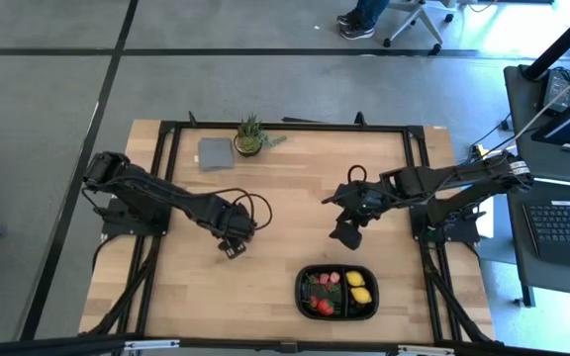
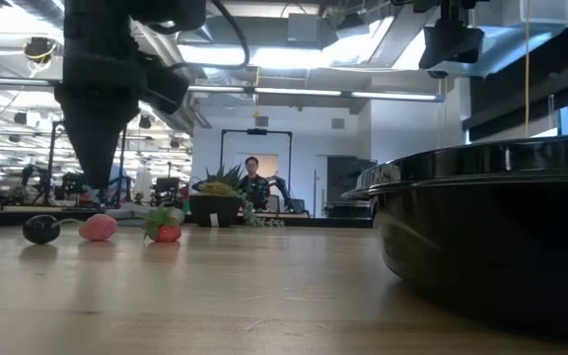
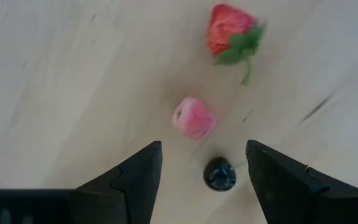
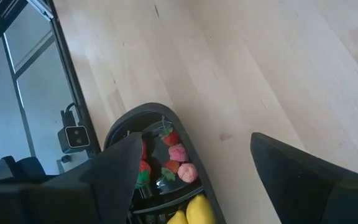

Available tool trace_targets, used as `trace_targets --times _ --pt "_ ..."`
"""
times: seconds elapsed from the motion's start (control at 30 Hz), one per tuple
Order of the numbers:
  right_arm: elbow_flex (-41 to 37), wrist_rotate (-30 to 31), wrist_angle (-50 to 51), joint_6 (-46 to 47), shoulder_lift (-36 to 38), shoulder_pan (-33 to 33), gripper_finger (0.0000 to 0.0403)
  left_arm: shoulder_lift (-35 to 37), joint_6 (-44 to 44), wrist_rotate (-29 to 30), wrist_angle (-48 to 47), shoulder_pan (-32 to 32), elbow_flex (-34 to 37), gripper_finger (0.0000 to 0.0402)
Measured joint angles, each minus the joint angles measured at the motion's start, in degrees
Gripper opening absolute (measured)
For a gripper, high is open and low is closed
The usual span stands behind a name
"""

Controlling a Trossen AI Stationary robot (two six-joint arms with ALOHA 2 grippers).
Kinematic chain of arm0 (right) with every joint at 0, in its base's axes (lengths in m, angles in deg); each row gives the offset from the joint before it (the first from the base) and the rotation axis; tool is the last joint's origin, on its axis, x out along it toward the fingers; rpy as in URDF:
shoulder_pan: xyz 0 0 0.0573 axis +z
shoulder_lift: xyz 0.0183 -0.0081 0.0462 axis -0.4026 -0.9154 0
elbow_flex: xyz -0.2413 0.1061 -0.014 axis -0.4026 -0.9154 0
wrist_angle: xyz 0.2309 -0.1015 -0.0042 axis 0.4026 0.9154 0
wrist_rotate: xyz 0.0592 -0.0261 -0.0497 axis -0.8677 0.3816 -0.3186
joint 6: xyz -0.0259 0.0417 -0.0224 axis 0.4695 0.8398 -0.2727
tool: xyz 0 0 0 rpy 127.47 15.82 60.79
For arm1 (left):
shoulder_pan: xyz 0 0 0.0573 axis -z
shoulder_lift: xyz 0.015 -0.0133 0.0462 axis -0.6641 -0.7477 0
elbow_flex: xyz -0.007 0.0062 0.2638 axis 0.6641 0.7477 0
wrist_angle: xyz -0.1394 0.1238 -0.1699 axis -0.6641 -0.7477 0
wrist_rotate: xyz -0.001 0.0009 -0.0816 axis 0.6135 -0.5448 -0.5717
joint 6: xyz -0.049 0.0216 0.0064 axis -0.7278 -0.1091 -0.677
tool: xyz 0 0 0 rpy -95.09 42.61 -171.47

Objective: Pick and placing Produce into tupperware
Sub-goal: Put the pink peach into the black bin

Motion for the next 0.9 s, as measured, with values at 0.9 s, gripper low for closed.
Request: trace_targets --times 0.9 --pt "-0.02 0.02 -0.04 0.24 0.0 0.0 0.0303 0.0 -9.46 -0.66 13.72 -2.39 9.93 0.0211"
